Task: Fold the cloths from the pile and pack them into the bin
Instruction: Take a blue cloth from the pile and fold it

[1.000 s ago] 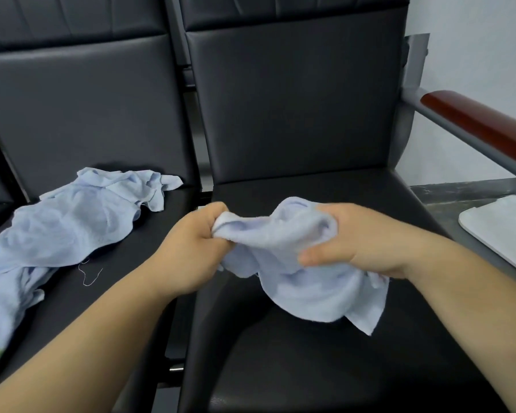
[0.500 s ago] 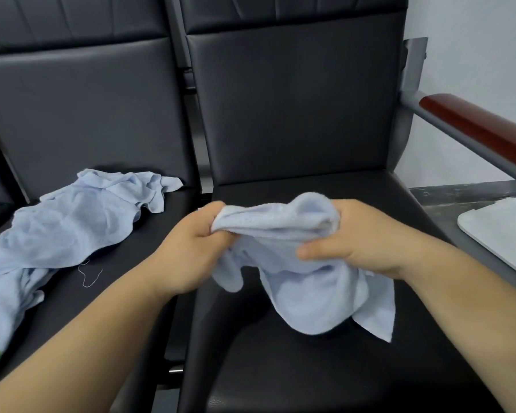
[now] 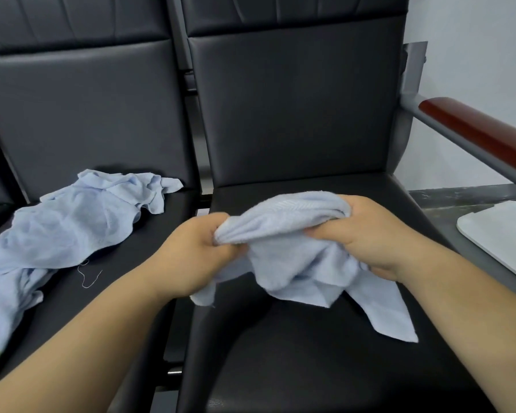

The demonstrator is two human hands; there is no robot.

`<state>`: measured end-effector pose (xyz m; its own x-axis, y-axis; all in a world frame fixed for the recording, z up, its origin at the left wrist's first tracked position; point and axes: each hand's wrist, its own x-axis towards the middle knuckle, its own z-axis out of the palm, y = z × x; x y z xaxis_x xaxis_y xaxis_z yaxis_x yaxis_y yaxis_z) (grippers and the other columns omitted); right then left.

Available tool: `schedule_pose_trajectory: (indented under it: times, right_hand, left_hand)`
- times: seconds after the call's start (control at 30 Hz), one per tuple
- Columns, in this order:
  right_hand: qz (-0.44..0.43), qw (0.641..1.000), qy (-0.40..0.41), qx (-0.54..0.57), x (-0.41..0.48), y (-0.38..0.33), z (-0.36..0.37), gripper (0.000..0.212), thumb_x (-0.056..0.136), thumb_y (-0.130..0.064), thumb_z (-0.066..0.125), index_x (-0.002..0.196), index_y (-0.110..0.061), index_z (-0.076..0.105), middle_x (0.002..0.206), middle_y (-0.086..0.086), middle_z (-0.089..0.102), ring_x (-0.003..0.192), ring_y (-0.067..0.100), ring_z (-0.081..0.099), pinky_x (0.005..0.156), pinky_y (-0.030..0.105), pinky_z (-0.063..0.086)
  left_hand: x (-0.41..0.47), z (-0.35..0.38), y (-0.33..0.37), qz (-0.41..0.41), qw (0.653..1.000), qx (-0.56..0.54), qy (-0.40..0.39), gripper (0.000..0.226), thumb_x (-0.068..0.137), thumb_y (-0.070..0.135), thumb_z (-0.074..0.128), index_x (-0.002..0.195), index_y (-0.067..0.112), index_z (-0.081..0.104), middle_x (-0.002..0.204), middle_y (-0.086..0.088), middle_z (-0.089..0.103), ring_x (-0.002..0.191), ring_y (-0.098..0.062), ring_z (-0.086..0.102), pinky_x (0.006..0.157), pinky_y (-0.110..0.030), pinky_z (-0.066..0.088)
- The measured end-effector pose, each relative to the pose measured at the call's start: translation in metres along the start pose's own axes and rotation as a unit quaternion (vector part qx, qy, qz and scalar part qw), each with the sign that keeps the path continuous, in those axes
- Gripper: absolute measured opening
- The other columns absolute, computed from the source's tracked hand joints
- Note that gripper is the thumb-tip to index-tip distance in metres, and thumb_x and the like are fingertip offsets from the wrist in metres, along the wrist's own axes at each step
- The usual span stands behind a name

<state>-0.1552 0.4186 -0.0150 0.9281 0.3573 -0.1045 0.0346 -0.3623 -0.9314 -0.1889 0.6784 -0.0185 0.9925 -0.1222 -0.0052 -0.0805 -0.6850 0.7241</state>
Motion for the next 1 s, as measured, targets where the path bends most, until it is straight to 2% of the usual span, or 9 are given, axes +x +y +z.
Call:
schedule_pose_trajectory:
  times: [0.1,0.2,0.27,0.47,0.6,0.73,0.8,0.87,1.0]
  right_hand:
    - [0.011,0.998,-0.045,-0.041,0.003,0.001,0.002,0.032,0.077,-0.021,0.086,0.107,-0.024,0.076,0.102,0.002,0.079,0.097,0.018,0.076,0.086,0.041,0.061]
    - [0.059,0.965,-0.025,-0.254,0.012,0.015,0.01,0.022,0.077,-0.026,0.077,0.08,-0.011,0.062,0.071,0.006,0.063,0.063,0.016,0.054,0.06,0.033,0.046]
    - [0.089,0.952,-0.012,-0.294,0.016,0.02,0.016,0.028,0.086,-0.025,0.069,0.068,-0.011,0.052,0.06,0.002,0.045,0.059,0.015,0.039,0.053,0.03,0.033]
    - [0.053,0.983,0.062,-0.164,0.012,0.007,0.005,0.017,0.094,-0.018,0.062,0.079,-0.01,0.065,0.055,-0.007,0.056,0.055,0.008,0.053,0.05,0.019,0.04]
    - [0.022,1.0,-0.002,0.016,0.003,-0.002,0.004,0.015,0.084,-0.014,0.08,0.096,-0.023,0.078,0.091,-0.006,0.079,0.086,0.01,0.075,0.079,0.03,0.06]
    - [0.078,0.971,-0.056,-0.22,0.005,0.004,0.004,0.019,0.076,-0.02,0.082,0.078,-0.014,0.064,0.068,0.001,0.064,0.062,0.013,0.056,0.059,0.031,0.046]
    - [0.083,0.944,-0.054,-0.316,0.008,0.003,0.01,0.024,0.084,-0.025,0.073,0.07,-0.016,0.056,0.061,-0.001,0.05,0.057,0.013,0.043,0.054,0.036,0.04]
    - [0.08,0.967,0.01,-0.24,0.01,0.001,0.01,0.02,0.091,-0.031,0.07,0.079,-0.015,0.065,0.067,-0.002,0.057,0.063,0.013,0.051,0.06,0.033,0.048]
    - [0.111,0.99,0.037,0.084,0.008,0.0,-0.005,0.024,0.087,-0.034,0.076,0.098,-0.013,0.08,0.091,0.013,0.078,0.093,0.039,0.074,0.09,0.053,0.056]
  left_hand:
    - [-0.005,-0.004,0.011,0.002,0.987,-0.155,0.031,0.007,0.101,0.024,0.059,0.101,0.024,0.066,0.077,-0.001,0.075,0.066,-0.012,0.073,0.055,-0.022,0.053]
    - [-0.006,-0.003,0.014,0.029,0.977,-0.198,0.076,0.009,0.101,0.018,0.058,0.095,0.021,0.064,0.068,0.011,0.065,0.057,0.0,0.061,0.049,-0.017,0.046]
    - [-0.006,-0.003,0.015,0.049,0.978,-0.2,0.042,0.004,0.098,0.016,0.063,0.095,0.018,0.063,0.075,0.004,0.066,0.065,-0.007,0.063,0.055,-0.022,0.048]
    - [-0.001,-0.003,0.002,-0.011,0.997,0.052,-0.063,0.015,0.081,0.015,0.077,0.082,0.014,0.062,0.055,0.003,0.059,0.046,-0.004,0.052,0.048,-0.021,0.042]
    - [-0.005,-0.009,0.004,0.003,0.998,-0.068,-0.001,0.005,0.096,0.016,0.065,0.097,0.019,0.069,0.073,0.001,0.075,0.063,-0.009,0.071,0.057,-0.032,0.056]
    - [-0.007,-0.01,0.012,0.003,0.975,-0.208,0.084,0.008,0.099,0.013,0.06,0.105,0.014,0.065,0.077,0.009,0.072,0.065,-0.003,0.067,0.048,-0.016,0.047]
    - [-0.007,-0.01,0.015,0.03,0.972,-0.222,0.065,0.007,0.098,0.01,0.061,0.103,0.013,0.065,0.083,-0.005,0.071,0.07,-0.018,0.069,0.053,-0.028,0.052]
    - [-0.007,-0.011,0.017,0.028,0.971,-0.236,0.007,0.011,0.093,0.009,0.069,0.103,0.014,0.066,0.08,-0.018,0.069,0.061,-0.034,0.066,0.044,-0.038,0.051]
    - [-0.003,-0.014,0.004,-0.014,0.994,-0.032,-0.102,0.02,0.079,0.011,0.084,0.085,0.019,0.066,0.063,0.003,0.061,0.052,-0.013,0.055,0.045,-0.026,0.045]
